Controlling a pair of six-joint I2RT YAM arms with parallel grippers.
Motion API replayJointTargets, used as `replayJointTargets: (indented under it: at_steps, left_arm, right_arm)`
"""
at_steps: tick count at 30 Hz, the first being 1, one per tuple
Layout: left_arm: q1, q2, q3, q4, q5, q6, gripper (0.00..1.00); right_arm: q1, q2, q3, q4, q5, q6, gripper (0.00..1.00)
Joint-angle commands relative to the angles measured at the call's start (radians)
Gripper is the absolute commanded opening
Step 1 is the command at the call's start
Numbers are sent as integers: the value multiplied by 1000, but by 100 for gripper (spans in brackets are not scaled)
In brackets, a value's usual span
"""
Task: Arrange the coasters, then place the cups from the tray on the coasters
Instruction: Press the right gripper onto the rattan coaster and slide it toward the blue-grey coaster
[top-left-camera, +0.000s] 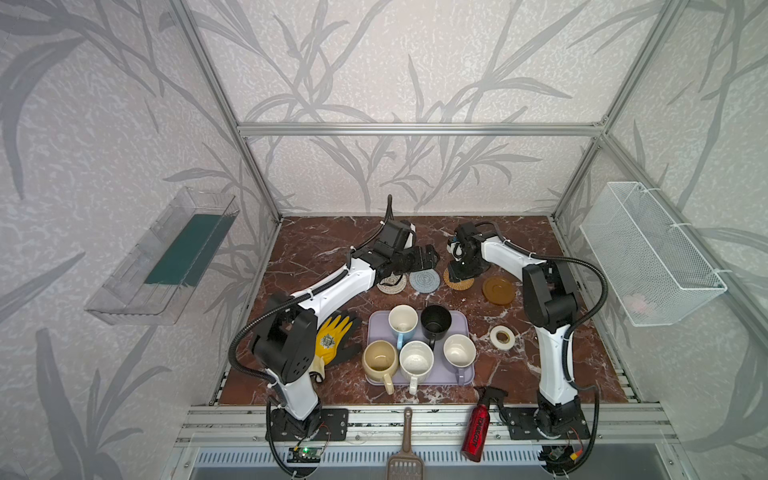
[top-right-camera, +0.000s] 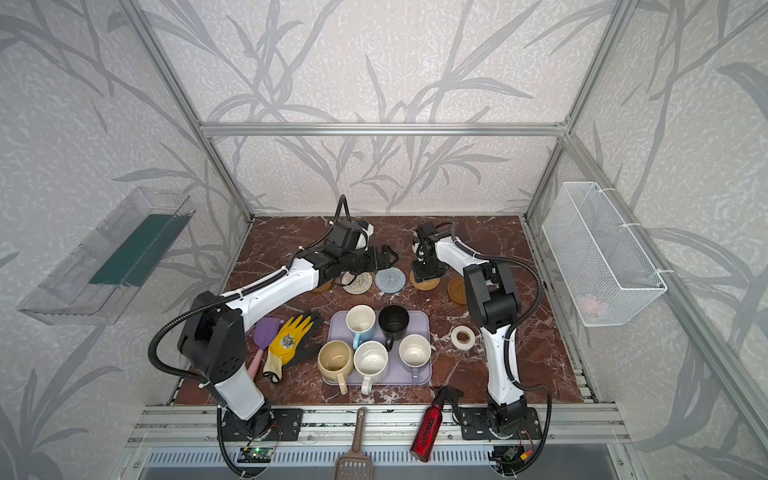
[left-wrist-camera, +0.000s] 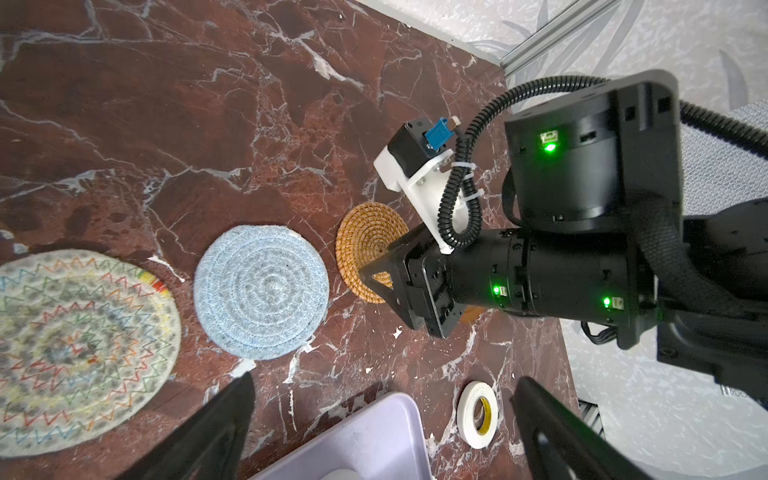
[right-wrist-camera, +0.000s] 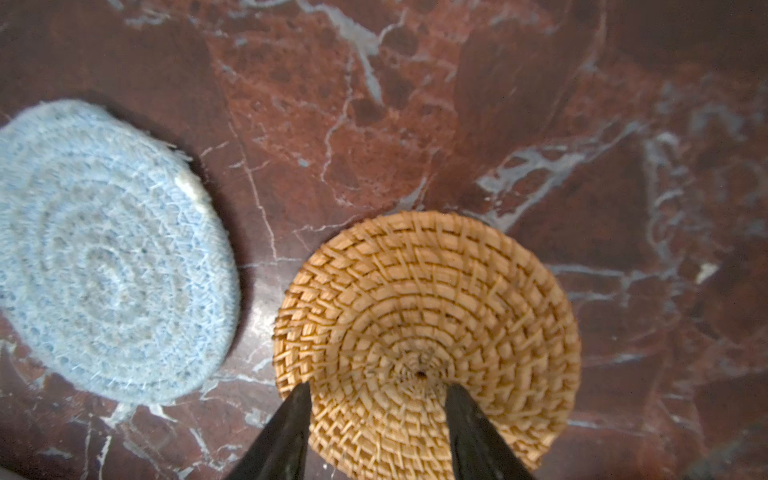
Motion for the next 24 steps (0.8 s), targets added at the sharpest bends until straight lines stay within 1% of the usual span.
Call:
replayJointTargets:
  at_steps: [1, 5, 8, 14, 19, 24]
  left_arm:
    - [4, -44, -23, -4, 25, -26, 99]
    - [4, -44, -30, 20, 52, -48, 99]
    - [3, -54, -47, 38, 29, -57, 100]
    - [2, -68, -66, 58, 25, -73, 99]
    - [3, -73, -65, 59, 19, -74, 99]
    - [2, -70, -50, 54, 27, -75, 99]
  right_arm:
    - [12, 6, -33, -79, -37, 6, 52]
    - [15, 9, -46, -64, -60, 14, 51]
    - [22, 10, -45, -64, -56, 11, 51]
    - [23, 17, -39, -104, 34, 28, 51]
    - [26, -7, -46, -78, -16, 26, 51]
    - [25, -21, -8, -83, -10, 36, 52]
